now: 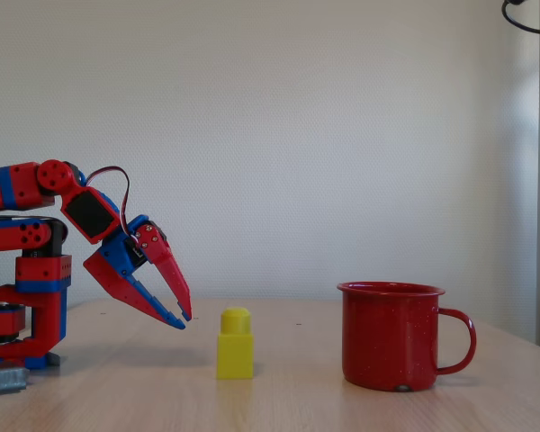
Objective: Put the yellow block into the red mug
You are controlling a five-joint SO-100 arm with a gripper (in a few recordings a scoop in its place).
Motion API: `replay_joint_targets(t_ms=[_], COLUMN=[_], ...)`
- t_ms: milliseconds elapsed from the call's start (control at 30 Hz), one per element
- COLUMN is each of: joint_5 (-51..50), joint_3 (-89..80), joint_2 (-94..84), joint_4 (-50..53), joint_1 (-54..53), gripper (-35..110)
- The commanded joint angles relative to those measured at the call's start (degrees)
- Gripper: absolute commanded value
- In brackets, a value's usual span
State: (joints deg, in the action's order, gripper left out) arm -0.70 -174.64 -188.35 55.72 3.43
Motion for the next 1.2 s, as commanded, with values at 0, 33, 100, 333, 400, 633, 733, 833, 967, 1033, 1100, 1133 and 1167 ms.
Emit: replay_joint_targets(t_ms=[0,33,100,333,400,633,733,833,967,1033,1100,1133,1167], joint_5=[-2.2,-2.2,-2.3,-2.4,-2.6,-2.0,-1.4,-1.8,-2.5,-2.8,-3.2,-3.4,-3.6], joint_3=[0.6,0.6,0.6,0.6,0.6,0.6,0.6,0.7,3.7,6.3,9.1,10.5,11.9], joint_2=[-1.1,-1.1,-1.1,-1.1,-1.1,-1.1,-1.1,-1.1,0.5,1.8,2.8,3.3,4.0], joint_4=[0.4,0.4,0.4,0.4,0.4,0.4,0.4,0.4,4.3,6.4,8.3,9.3,10.1], joint_1=[-0.1,-0.1,-0.1,-0.2,-0.6,-0.1,0.4,0.4,0.0,0.0,0.2,0.3,0.4], gripper=[0,0,0,0,0,0,0,0,0,0,0,0,0])
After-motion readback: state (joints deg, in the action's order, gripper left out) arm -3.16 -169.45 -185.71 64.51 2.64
